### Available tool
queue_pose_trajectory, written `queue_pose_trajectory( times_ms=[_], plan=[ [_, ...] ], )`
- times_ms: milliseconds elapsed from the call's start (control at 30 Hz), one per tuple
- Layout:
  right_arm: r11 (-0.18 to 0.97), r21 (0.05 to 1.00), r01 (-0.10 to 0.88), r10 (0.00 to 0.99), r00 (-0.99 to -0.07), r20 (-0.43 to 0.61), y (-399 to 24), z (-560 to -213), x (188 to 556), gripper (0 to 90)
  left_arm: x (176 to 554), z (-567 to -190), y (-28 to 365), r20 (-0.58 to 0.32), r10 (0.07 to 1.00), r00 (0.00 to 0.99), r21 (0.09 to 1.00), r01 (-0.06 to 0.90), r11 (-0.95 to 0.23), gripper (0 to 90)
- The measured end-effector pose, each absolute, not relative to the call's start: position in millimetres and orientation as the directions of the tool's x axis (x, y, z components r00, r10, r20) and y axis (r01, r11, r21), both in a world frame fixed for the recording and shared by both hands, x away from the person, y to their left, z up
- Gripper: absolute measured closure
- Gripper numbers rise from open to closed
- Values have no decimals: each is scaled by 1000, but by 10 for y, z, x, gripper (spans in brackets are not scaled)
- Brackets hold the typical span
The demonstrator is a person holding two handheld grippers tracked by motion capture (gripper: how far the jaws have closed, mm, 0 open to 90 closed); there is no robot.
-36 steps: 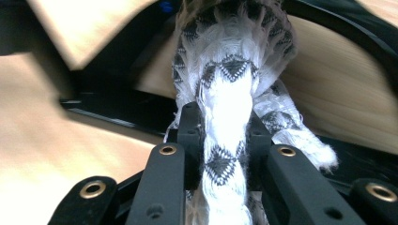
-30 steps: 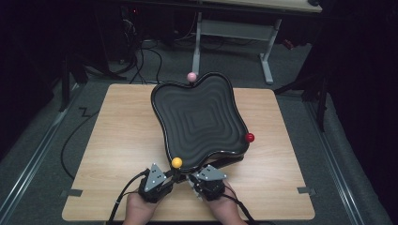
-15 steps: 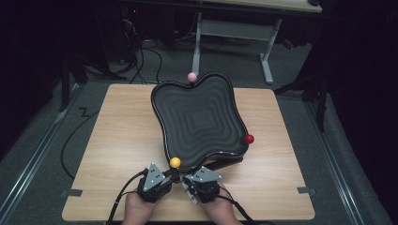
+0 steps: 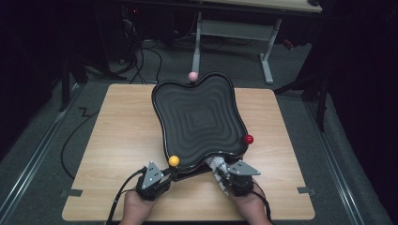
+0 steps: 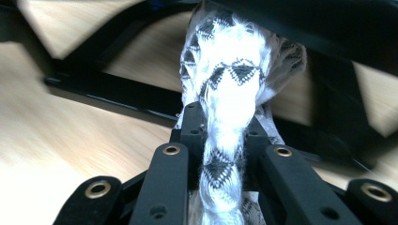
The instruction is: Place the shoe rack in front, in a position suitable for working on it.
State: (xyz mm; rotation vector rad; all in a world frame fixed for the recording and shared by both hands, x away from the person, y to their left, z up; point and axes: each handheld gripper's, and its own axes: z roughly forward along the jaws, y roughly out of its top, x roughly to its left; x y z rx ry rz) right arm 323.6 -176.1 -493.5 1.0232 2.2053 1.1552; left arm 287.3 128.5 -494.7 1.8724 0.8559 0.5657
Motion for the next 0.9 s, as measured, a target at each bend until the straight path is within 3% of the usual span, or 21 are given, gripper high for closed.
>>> queue_pose_trajectory(
  times_ms=[100, 433, 600, 900],
  plan=[
    [293, 846, 446, 829, -560, 7, -2036, -4950, 3295, 780, 2881, -4944, 1292, 24, 767, 641, 903, 316, -292, 744],
    [207, 872, 445, 877, -480, 37, -2250, -4885, 3471, 787, 2898, -4940, 1347, 19, 781, 624, 901, 327, -284, 745],
    [207, 883, 422, 876, -482, 25, -2237, -4839, 3467, 788, 2896, -4939, 1353, 21, 782, 623, 901, 327, -285, 745],
    [258, 815, 519, 880, -475, 24, -2232, -5079, 3577, 788, 2898, -4936, 1354, 24, 780, 626, 900, 326, -289, 744]
  ],
)
